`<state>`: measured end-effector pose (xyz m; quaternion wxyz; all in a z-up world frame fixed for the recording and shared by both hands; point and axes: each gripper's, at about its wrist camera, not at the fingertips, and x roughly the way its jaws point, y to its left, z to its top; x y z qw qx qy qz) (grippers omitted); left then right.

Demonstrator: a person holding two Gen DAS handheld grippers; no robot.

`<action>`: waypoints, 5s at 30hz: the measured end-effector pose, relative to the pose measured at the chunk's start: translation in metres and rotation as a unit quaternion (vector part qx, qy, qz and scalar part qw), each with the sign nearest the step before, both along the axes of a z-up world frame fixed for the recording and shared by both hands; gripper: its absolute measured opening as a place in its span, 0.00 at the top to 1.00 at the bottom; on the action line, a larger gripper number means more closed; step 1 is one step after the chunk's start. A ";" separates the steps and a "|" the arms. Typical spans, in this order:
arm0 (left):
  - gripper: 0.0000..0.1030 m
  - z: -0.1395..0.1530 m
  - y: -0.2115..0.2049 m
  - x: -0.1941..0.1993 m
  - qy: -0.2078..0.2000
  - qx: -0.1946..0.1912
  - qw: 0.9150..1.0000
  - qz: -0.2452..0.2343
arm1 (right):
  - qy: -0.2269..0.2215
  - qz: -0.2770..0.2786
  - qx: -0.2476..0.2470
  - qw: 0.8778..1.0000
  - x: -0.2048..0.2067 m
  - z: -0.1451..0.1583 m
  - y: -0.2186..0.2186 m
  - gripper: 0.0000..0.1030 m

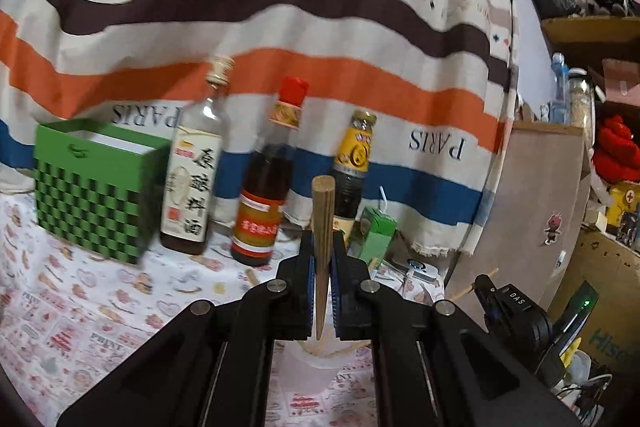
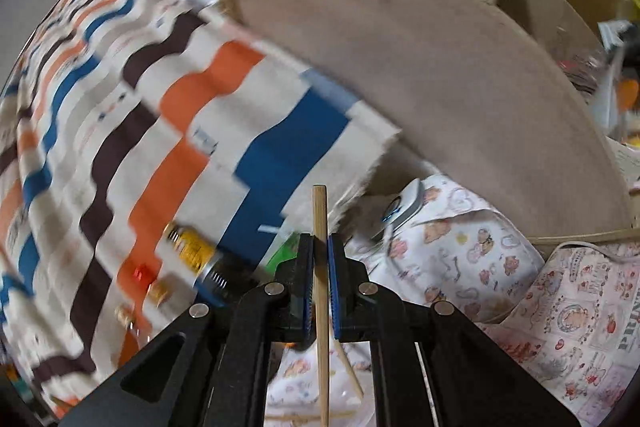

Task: Organize utensils
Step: 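Carry both held chopsticks up toward the plastic cup, then lower both held chopsticks into the plastic cup and open both tools, then move both open tools back over the chopstick pile, then lower the left tool onto a bamboo chopstick and close it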

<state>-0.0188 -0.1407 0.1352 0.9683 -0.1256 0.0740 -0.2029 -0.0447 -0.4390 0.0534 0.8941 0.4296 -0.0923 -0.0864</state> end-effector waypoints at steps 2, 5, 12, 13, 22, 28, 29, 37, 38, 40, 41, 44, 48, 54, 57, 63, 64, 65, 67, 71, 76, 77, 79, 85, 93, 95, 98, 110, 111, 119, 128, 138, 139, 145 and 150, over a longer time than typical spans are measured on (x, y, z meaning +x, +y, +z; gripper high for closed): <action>0.94 0.000 -0.014 0.007 -0.003 0.019 1.000 0.008 | 0.003 -0.009 0.024 1.000 0.005 -0.003 -0.009 0.92; 0.94 -0.006 -0.027 0.024 0.020 0.034 0.999 0.011 | 0.006 -0.013 0.055 0.998 0.013 -0.010 -0.020 0.92; 0.94 -0.030 -0.048 0.042 0.042 0.073 0.996 -0.019 | 0.034 0.017 0.031 0.999 0.037 -0.027 -0.019 0.92; 0.94 -0.031 -0.049 0.044 0.045 0.079 0.996 -0.012 | 0.039 0.032 0.022 0.999 0.042 -0.028 -0.018 0.92; 0.94 -0.042 -0.053 0.077 0.080 0.093 0.992 -0.018 | 0.082 0.129 -0.087 0.984 0.081 -0.030 0.009 0.92; 0.94 -0.056 -0.053 0.084 0.097 0.088 0.991 -0.016 | 0.098 0.140 -0.114 0.979 0.084 -0.032 0.022 0.92; 0.94 -0.057 -0.055 0.084 0.093 0.094 0.991 -0.013 | 0.102 0.138 -0.104 0.980 0.083 -0.036 0.020 0.92; 0.93 -0.060 -0.062 0.094 0.093 0.129 0.987 -0.002 | 0.120 0.154 -0.068 0.978 0.090 -0.047 0.011 0.92; 0.93 -0.060 -0.061 0.095 0.094 0.130 0.987 -0.001 | 0.120 0.158 -0.067 0.978 0.091 -0.047 0.011 0.92; 0.85 -0.059 -0.060 0.096 0.097 0.137 0.986 0.005 | 0.122 0.161 -0.072 0.977 0.091 -0.046 0.012 0.88; 0.72 -0.059 -0.060 0.096 0.094 0.147 0.985 0.007 | 0.125 0.164 -0.078 0.975 0.092 -0.045 0.014 0.75; 0.51 -0.056 -0.058 0.087 0.067 0.184 0.980 0.024 | 0.130 0.179 -0.080 0.972 0.096 -0.047 0.014 0.34; 0.36 -0.049 -0.038 0.078 0.055 0.174 0.982 0.042 | 0.134 0.185 -0.077 0.971 0.098 -0.049 0.012 0.34; 0.15 -0.040 -0.009 0.055 0.006 0.174 0.982 0.071 | 0.140 0.180 -0.076 0.971 0.097 -0.050 0.014 0.29; 0.13 -0.037 0.004 0.045 -0.014 0.178 0.980 0.092 | 0.153 0.173 -0.088 0.969 0.099 -0.050 0.019 0.27; 0.10 -0.038 0.039 0.034 0.002 0.143 0.985 0.099 | 0.190 0.180 -0.118 0.958 0.104 -0.042 0.035 0.26; 0.09 -0.039 0.045 0.032 0.004 0.145 0.984 0.100 | 0.195 0.177 -0.123 0.957 0.103 -0.040 0.037 0.26; 0.08 -0.040 0.050 0.030 0.006 0.144 0.984 0.102 | 0.210 0.168 -0.128 0.955 0.100 -0.038 0.041 0.26; 0.05 -0.043 0.062 0.026 0.016 0.139 0.984 0.111 | 0.225 0.175 -0.131 0.950 0.100 -0.037 0.046 0.26; 0.02 -0.054 0.084 0.018 0.025 0.116 0.985 0.122 | 0.263 0.195 -0.159 0.931 0.101 -0.039 0.058 0.26; 0.01 -0.078 0.102 0.012 0.043 0.103 0.985 0.134 | 0.273 0.240 -0.194 0.911 0.087 -0.047 0.074 0.26; 0.01 -0.085 0.106 0.013 0.054 0.094 0.985 0.135 | 0.272 0.247 -0.200 0.908 0.083 -0.049 0.077 0.26; 0.01 -0.095 0.111 0.024 0.100 0.084 0.983 0.130 | 0.273 0.261 -0.202 0.903 0.077 -0.053 0.083 0.26; 0.01 -0.129 0.127 0.064 0.230 0.069 0.963 0.125 | 0.296 0.299 -0.191 0.887 0.081 -0.061 0.094 0.26; 0.01 -0.164 0.106 0.089 0.348 0.142 0.923 0.081 | 0.325 0.286 -0.216 0.875 0.083 -0.068 0.109 0.26; 0.02 -0.168 0.097 0.088 0.352 0.148 0.922 0.064 | 0.331 0.279 -0.226 0.873 0.083 -0.068 0.112 0.26; 0.12 -0.167 0.081 0.083 0.331 0.186 0.924 0.054 | 0.334 0.283 -0.234 0.868 0.083 -0.068 0.117 0.26; 0.70 -0.170 0.058 0.076 0.358 0.184 0.915 -0.014 | 0.327 0.264 -0.228 0.878 0.076 -0.064 0.112 0.26; 0.70 -0.170 0.056 0.075 0.361 0.181 0.915 -0.022 | 0.327 0.265 -0.230 0.877 0.076 -0.064 0.113 0.26; 0.78 -0.179 0.044 0.077 0.368 0.201 0.907 -0.028 | 0.320 0.244 -0.272 0.874 0.072 -0.060 0.123 0.26; 0.85 -0.179 0.035 0.074 0.363 0.223 0.904 -0.028 | 0.312 0.208 -0.315 0.872 0.065 -0.055 0.132 0.26; 0.82 -0.179 0.034 0.069 0.349 0.226 0.909 -0.014 | 0.311 0.188 -0.346 0.865 0.063 -0.055 0.141 0.26; 0.89 -0.179 0.036 0.070 0.351 0.222 0.910 -0.013 | 0.308 0.184 -0.351 0.865 0.061 -0.055 0.143 0.26; 0.94 -0.173 0.043 0.067 0.336 0.200 0.920 -0.010 | 0.299 0.164 -0.334 0.879 0.055 -0.052 0.139 0.26; 0.94 -0.137 0.056 0.044 0.268 0.155 0.951 -0.003 | 0.294 0.132 -0.331 0.887 0.050 -0.045 0.131 0.42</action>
